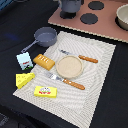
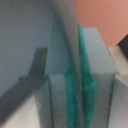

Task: Interact with the objects in diverse but meaningful ways.

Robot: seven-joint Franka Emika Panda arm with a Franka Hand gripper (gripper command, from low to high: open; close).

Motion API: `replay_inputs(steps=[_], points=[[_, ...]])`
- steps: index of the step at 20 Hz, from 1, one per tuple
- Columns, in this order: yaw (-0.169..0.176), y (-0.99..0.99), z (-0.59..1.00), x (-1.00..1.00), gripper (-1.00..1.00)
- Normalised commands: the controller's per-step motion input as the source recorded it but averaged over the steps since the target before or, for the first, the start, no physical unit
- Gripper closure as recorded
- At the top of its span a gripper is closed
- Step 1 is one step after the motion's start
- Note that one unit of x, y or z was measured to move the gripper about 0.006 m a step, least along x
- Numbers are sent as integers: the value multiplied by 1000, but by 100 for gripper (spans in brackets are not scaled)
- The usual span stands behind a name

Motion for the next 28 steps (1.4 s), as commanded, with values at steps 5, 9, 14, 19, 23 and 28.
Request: replay_inputs(steps=[5,9,14,19,23,28], points=[[0,-77,-249,-203,100],[0,-69,-236,-209,100],[0,-60,-221,-198,-100],[0,-55,-187,-169,-100],[0,-18,220,-59,-100],[-17,23,969,56,-100]])
